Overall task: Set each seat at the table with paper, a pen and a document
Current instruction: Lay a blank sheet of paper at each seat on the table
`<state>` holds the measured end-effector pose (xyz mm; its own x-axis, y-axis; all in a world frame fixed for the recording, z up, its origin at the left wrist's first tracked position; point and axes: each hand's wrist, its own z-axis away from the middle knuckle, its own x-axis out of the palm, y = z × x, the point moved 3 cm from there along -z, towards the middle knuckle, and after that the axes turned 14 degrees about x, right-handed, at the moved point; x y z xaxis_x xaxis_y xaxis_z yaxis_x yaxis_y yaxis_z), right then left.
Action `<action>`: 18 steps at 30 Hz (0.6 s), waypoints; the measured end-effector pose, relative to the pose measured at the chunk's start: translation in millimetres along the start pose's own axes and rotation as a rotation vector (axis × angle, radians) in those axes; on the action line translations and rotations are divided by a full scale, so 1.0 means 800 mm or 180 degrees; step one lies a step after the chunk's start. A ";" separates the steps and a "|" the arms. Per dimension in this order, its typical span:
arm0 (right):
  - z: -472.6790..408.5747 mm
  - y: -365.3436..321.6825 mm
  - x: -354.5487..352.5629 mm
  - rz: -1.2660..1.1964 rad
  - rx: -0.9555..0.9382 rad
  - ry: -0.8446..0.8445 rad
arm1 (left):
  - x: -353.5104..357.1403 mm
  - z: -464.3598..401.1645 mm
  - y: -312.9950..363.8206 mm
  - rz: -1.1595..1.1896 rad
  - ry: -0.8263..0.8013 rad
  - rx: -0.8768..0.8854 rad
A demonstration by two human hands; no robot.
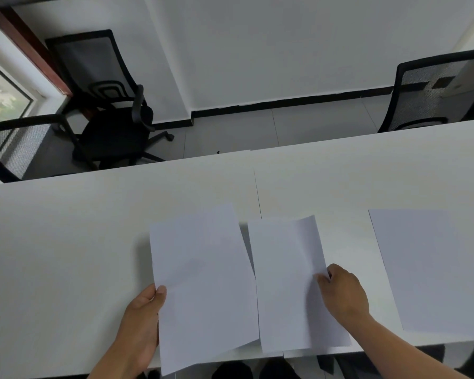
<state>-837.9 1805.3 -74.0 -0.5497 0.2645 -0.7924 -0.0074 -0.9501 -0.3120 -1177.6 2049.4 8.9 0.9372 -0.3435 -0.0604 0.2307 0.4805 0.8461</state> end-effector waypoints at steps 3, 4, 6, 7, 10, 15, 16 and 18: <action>0.000 0.001 0.001 0.0172 -0.0039 0.0062 | -0.005 0.001 -0.001 -0.0005 0.0009 -0.0006; 0.001 0.002 0.001 0.0226 -0.0039 0.0066 | -0.005 0.001 -0.001 -0.0002 0.0008 -0.0011; 0.002 0.004 0.001 0.0287 -0.0018 0.0062 | -0.007 0.001 -0.001 -0.0001 0.0007 -0.0011; 0.002 0.005 0.001 0.0301 -0.0007 0.0057 | -0.007 0.001 0.000 0.0002 0.0005 -0.0012; 0.003 0.008 0.000 0.0305 0.0031 0.0037 | -0.010 0.002 0.002 0.0017 0.0007 -0.0023; 0.003 0.010 -0.002 0.0282 0.0086 0.0045 | -0.009 0.005 0.004 0.0035 -0.0015 -0.0009; 0.004 0.010 -0.003 0.0288 0.0099 0.0041 | -0.008 0.006 0.004 0.0042 -0.0027 -0.0004; 0.006 0.009 -0.003 0.0307 0.0132 0.0031 | -0.007 0.009 0.004 0.0039 -0.0044 -0.0002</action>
<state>-840.7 1796.6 -71.7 -0.5415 0.1728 -0.8227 0.0106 -0.9772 -0.2122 -1184.1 2046.9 15.5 0.9362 -0.3488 -0.0429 0.2195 0.4853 0.8463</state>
